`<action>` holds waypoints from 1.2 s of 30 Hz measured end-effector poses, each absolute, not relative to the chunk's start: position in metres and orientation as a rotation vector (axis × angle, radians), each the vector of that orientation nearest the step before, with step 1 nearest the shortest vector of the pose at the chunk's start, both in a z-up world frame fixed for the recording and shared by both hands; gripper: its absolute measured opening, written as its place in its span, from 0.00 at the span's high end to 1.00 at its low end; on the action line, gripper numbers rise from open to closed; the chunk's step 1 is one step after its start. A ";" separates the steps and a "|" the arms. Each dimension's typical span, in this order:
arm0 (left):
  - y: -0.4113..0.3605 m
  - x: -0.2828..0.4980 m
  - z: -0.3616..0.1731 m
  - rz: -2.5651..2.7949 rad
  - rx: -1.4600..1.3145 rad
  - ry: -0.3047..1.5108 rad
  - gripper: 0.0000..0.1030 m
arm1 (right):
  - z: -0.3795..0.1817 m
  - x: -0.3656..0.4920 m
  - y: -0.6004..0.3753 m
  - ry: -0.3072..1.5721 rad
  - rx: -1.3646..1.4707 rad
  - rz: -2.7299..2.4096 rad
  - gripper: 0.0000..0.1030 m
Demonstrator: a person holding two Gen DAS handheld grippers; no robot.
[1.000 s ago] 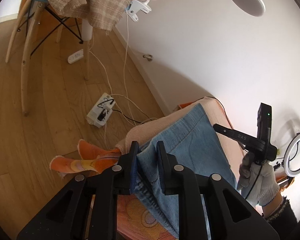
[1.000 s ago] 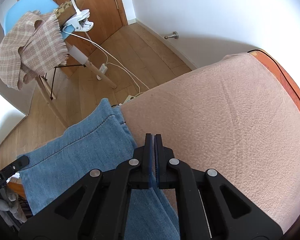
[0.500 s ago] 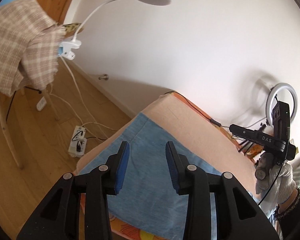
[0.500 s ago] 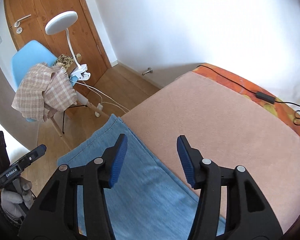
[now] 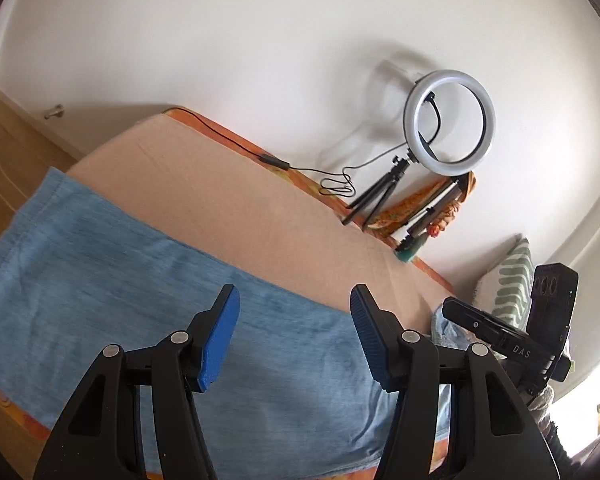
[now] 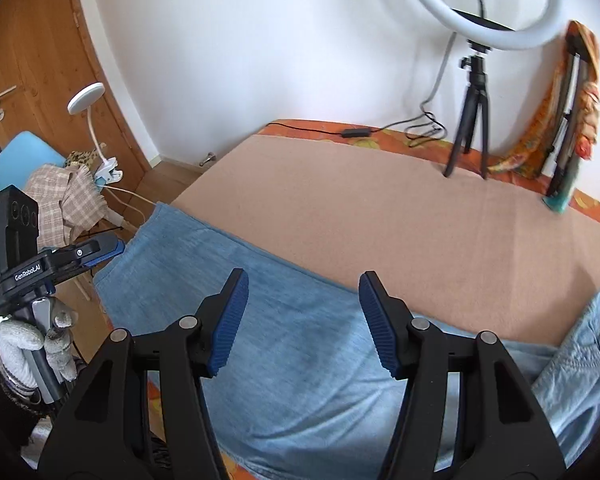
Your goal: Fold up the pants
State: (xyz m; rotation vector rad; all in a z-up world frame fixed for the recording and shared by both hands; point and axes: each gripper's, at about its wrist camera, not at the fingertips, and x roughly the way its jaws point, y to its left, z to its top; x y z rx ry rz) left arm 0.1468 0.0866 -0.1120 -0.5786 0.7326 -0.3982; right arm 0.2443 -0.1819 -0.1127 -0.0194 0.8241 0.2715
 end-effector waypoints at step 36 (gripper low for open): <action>-0.340 0.277 -0.188 -0.927 -0.434 1.361 0.45 | -0.084 -0.026 -0.518 0.625 0.406 -0.390 0.30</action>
